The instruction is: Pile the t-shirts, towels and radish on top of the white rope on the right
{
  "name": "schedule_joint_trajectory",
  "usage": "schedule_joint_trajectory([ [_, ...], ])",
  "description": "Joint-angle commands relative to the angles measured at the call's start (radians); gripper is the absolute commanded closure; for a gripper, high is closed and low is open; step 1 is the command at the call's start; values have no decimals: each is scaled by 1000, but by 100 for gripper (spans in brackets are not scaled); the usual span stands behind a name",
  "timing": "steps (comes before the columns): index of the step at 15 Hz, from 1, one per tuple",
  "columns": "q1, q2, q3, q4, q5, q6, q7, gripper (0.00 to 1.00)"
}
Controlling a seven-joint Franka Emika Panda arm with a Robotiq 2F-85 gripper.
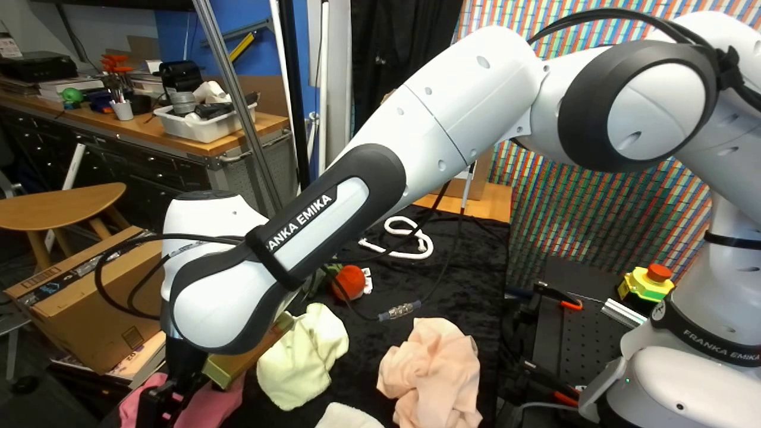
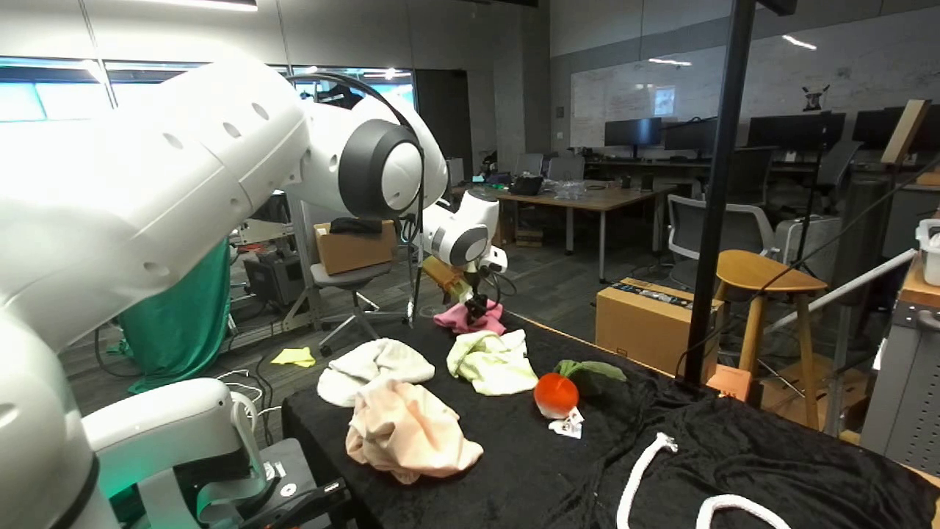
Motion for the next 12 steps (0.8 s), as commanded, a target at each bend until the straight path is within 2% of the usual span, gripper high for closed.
schedule_joint_trajectory([
  [1, -22, 26, 32, 52, 43, -13, -37, 26],
  [4, -34, 27, 35, 52, 53, -26, -49, 51],
  [9, -62, -1, 42, 13, 40, -59, -75, 88],
  [10, -65, -20, 40, -6, 35, -60, -81, 94],
  [12, -67, -59, 33, -49, 22, -50, -95, 99],
])
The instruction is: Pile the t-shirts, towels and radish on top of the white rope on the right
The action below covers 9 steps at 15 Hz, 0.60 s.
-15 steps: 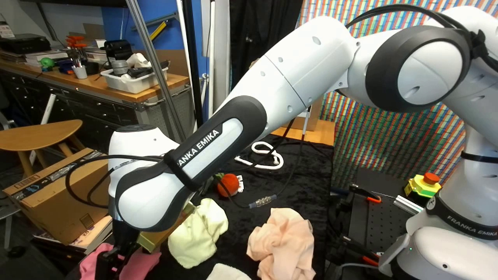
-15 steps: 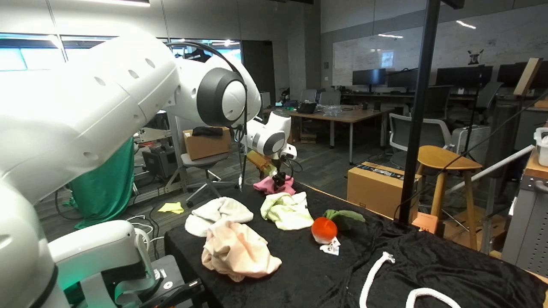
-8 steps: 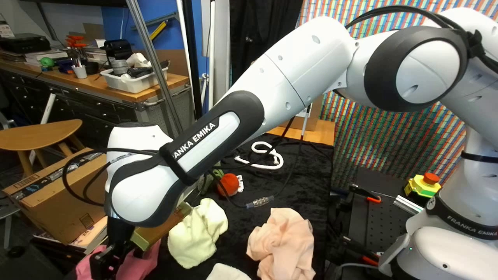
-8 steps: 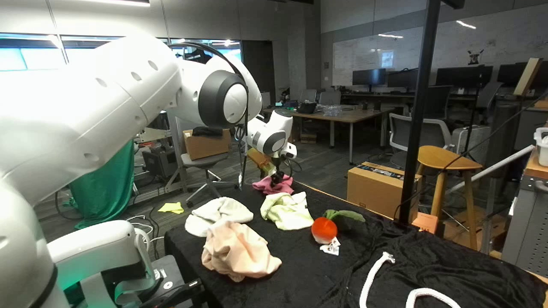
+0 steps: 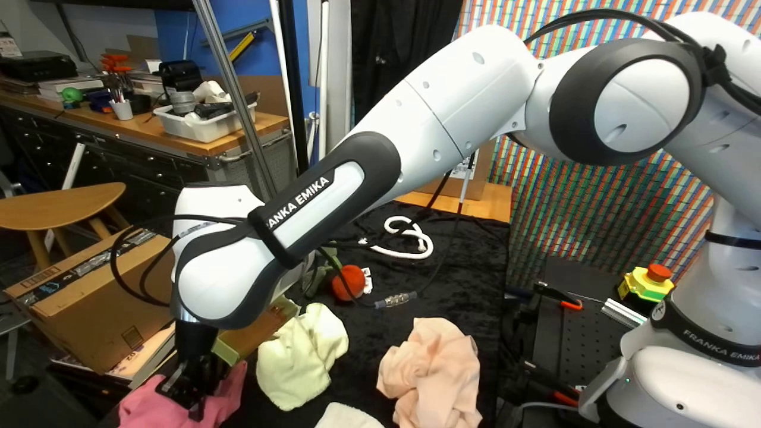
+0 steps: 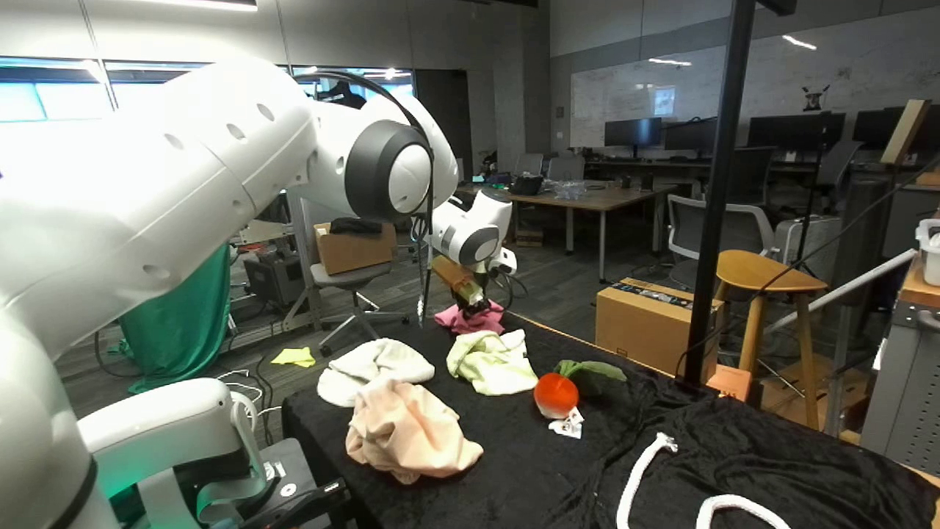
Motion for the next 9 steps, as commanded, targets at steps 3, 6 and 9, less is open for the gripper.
schedule_joint_trajectory([
  [3, -13, -150, 1, -155, -32, 29, -68, 95],
  [6, -11, -280, -8, -296, -75, 84, -95, 95],
  [9, -10, -416, -31, -422, -110, 138, -93, 95],
])
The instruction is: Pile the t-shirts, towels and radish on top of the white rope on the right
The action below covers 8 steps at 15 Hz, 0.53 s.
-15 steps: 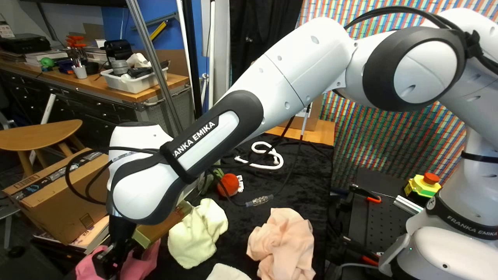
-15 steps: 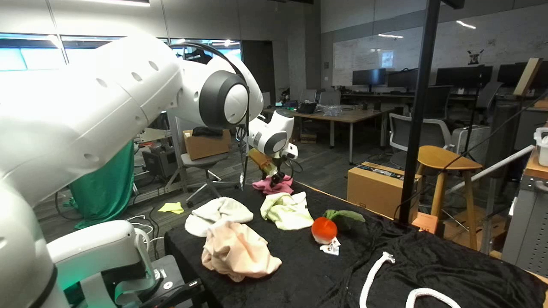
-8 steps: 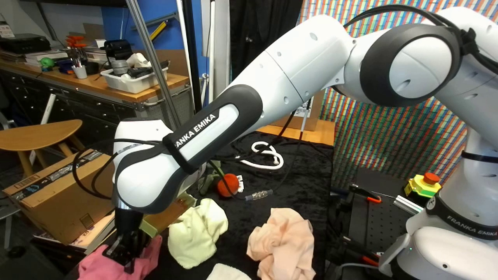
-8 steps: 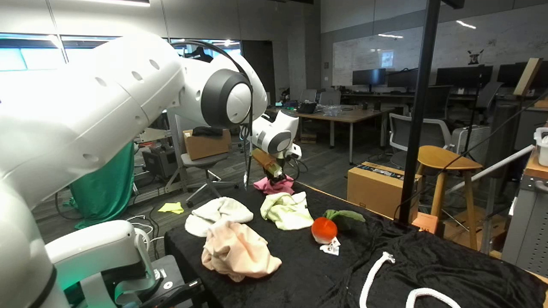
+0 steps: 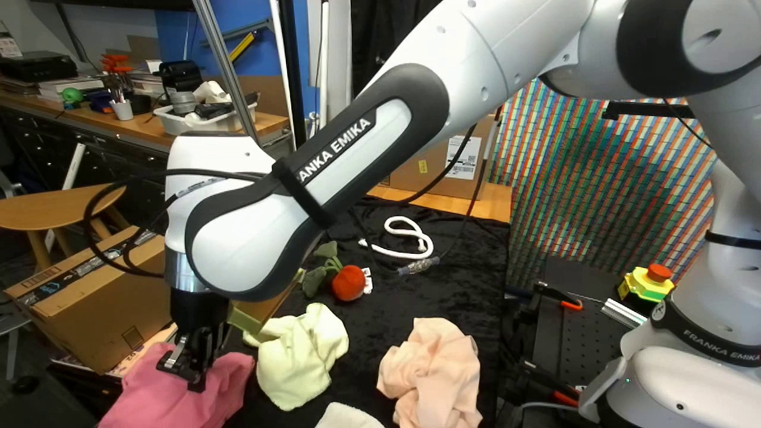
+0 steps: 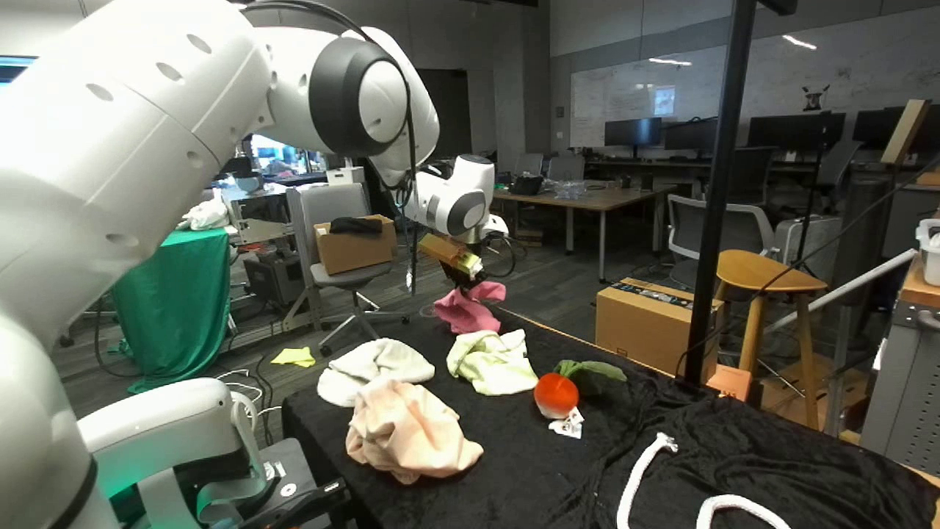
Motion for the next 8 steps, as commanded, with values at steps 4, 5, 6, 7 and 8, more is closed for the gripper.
schedule_joint_trajectory([
  [4, -19, -370, -70, -375, -55, 185, 8, 95],
  [5, -26, -419, -83, -424, -59, 220, 16, 95],
  [6, -35, -464, -96, -471, -61, 251, 19, 95],
  [7, -43, -512, -111, -516, -63, 280, 27, 95],
  [8, -51, -556, -127, -558, -67, 304, 38, 95],
])
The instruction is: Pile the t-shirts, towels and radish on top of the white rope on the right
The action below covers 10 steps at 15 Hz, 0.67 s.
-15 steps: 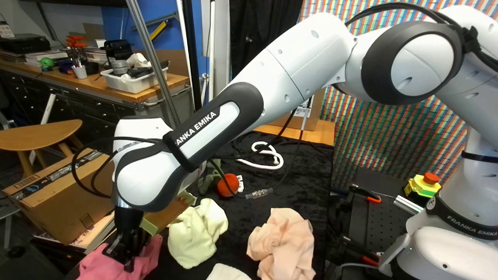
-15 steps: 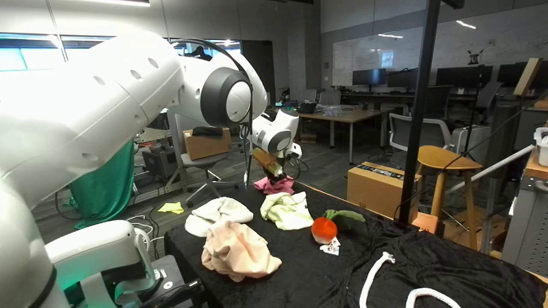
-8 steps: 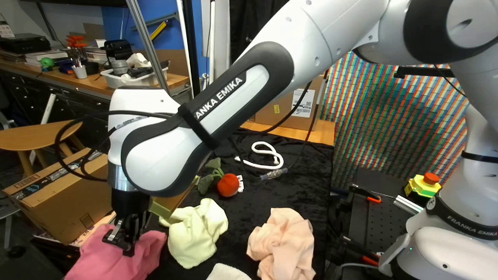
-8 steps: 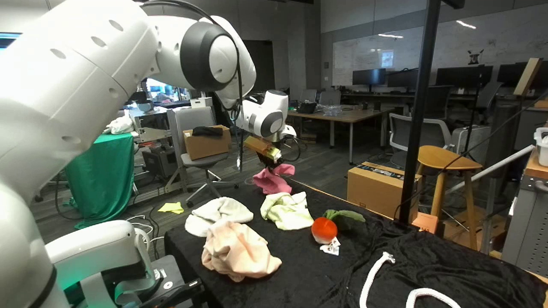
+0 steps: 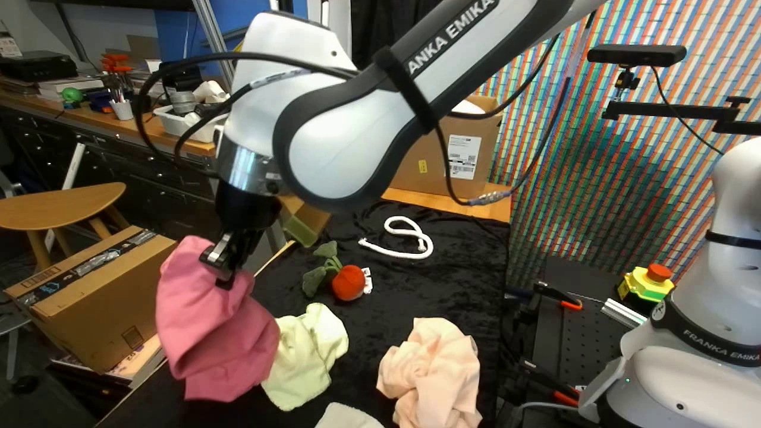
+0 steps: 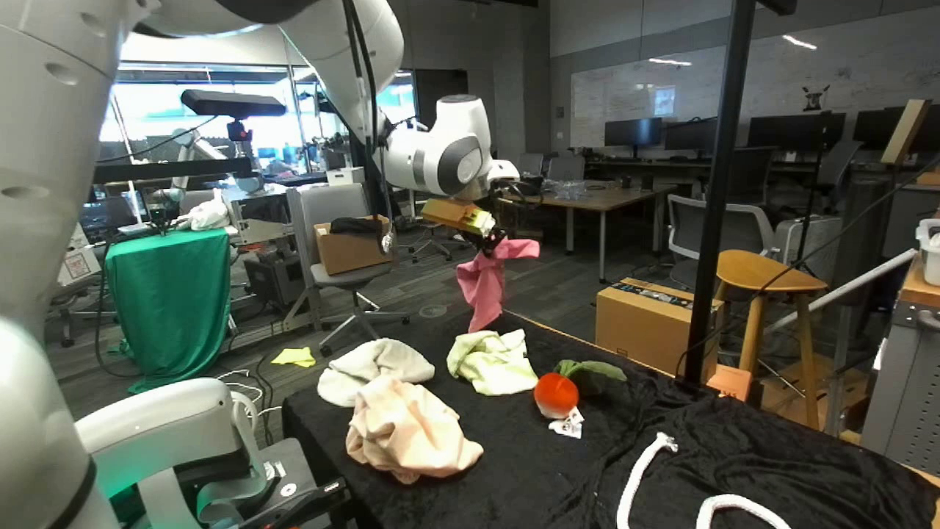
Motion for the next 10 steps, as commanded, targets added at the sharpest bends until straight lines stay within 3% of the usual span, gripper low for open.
schedule_joint_trajectory([
  [1, -39, -218, -47, -224, -30, 116, 44, 95],
  [5, -98, -395, -120, -374, -62, 179, 104, 95],
  [10, -218, -600, -204, -528, -102, 167, 126, 95],
])
